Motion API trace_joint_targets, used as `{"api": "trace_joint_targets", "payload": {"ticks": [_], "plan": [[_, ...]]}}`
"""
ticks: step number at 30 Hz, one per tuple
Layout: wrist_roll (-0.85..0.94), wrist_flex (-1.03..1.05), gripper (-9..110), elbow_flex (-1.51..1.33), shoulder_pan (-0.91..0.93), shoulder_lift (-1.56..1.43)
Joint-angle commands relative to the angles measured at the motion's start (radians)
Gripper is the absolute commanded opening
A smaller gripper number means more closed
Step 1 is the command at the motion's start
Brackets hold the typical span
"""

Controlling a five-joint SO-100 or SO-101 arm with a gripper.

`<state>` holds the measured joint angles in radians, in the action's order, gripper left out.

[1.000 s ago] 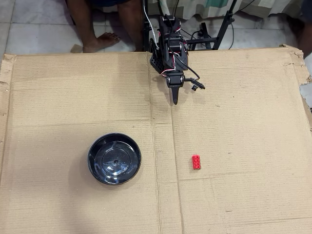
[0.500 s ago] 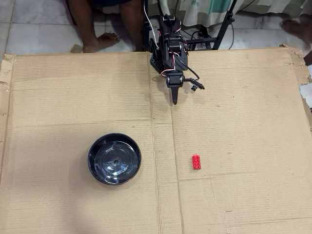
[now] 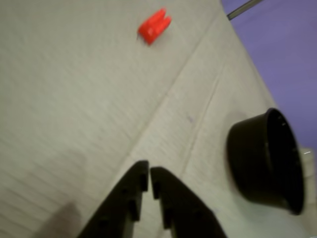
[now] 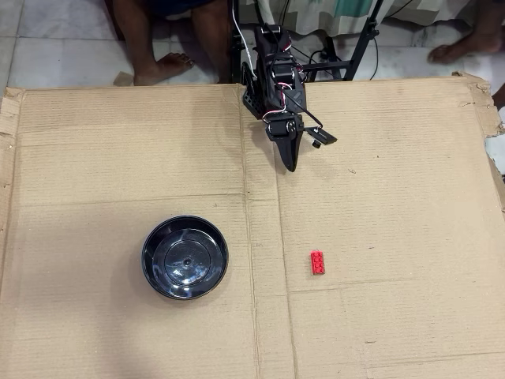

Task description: Grasp a lego block and put it in the bin.

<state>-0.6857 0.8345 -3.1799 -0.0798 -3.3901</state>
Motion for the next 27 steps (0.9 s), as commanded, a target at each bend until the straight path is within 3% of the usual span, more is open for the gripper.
{"api": "trace_joint_targets", "payload": {"ticks": [1,11,20,27], "plan": [[-0.143,-0.02,3,0.084,0.0,0.041],[-0.407,-0.104,26,0.325,-0.071,0.42],[-0.788,-0.336,28,0.575,-0.132,0.893],[-1.042,-0.354,28,0.859,-0.153,1.235]]}}
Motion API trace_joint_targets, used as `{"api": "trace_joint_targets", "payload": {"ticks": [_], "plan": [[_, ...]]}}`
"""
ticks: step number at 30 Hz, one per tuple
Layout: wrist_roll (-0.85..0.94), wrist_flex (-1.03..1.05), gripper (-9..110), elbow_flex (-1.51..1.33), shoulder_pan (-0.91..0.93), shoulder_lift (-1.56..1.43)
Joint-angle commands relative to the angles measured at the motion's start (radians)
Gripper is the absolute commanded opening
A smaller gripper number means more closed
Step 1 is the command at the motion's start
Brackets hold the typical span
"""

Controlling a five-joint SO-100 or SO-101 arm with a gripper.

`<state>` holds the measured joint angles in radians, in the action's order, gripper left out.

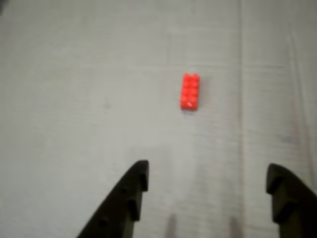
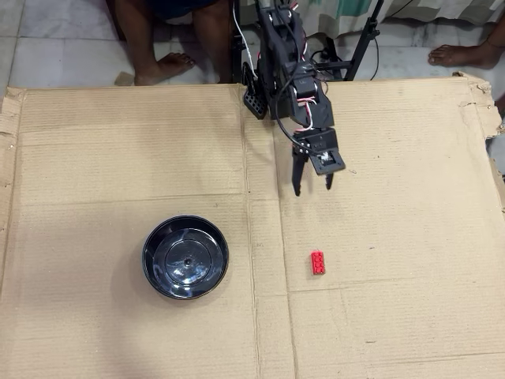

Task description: Grasp a lego block and put it in the bin.

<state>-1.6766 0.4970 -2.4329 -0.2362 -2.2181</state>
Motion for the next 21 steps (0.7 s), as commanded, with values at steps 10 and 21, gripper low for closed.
{"api": "trace_joint_targets", "payload": {"ticks": [10,21], "plan": [[-0.163,-0.017,28,0.554,0.003,0.571],[-0.204,-0.023,28,0.759,0.011,0.85]]}}
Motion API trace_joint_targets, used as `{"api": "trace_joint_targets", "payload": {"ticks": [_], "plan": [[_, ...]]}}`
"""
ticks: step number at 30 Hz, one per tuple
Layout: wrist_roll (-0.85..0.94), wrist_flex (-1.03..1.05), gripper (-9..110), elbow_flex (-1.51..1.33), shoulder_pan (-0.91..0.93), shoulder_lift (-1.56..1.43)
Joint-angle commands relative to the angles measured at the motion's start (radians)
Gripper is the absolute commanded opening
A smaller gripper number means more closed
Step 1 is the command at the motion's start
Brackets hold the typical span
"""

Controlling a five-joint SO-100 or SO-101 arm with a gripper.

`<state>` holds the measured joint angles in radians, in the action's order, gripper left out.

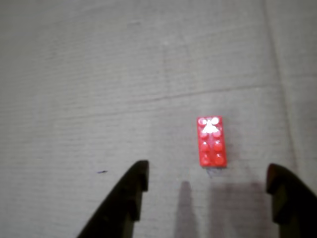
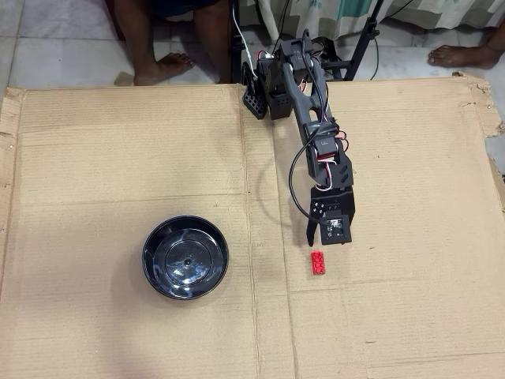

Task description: Grasp a lego block and put it in the bin.

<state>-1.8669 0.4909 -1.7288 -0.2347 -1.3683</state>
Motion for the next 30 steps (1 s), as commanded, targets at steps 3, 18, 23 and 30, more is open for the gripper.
{"api": "trace_joint_targets", "payload": {"ticks": [3,18,23,30], "plan": [[-0.015,-0.015,28,0.055,0.009,0.032],[-0.014,-0.02,28,0.126,0.011,0.173],[-0.012,-0.018,28,0.249,0.012,0.282],[-0.005,-0.018,27,0.308,0.018,0.368]]}}
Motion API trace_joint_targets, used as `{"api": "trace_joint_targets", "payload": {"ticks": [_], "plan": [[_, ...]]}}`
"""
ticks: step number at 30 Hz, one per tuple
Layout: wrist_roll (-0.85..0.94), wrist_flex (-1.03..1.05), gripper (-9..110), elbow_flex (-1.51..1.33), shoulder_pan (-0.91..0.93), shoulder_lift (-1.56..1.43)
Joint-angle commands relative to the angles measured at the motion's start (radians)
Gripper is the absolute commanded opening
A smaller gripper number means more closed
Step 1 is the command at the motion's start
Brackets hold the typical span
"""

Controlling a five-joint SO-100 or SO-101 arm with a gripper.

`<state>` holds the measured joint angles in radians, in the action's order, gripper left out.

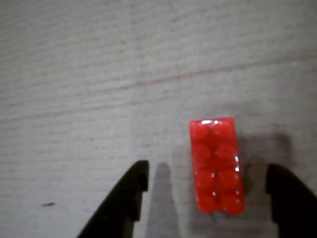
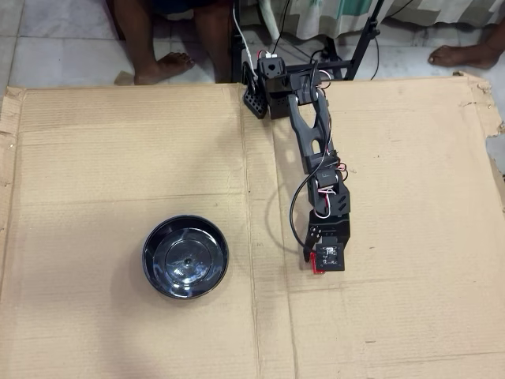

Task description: Grasp a lego block and put it in the bin.

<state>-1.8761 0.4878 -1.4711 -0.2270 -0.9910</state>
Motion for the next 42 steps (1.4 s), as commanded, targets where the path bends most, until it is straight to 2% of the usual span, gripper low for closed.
{"api": "trace_joint_targets", "payload": {"ticks": [1,16,24,35,42], "plan": [[0.005,-0.015,27,0.051,0.011,-0.005],[0.0,-0.017,26,0.16,0.02,0.135],[0.008,-0.014,0,0.152,0.048,0.147],[0.008,-0.014,0,0.161,0.071,0.129],[0.011,-0.003,0,0.144,0.103,0.008]]}}
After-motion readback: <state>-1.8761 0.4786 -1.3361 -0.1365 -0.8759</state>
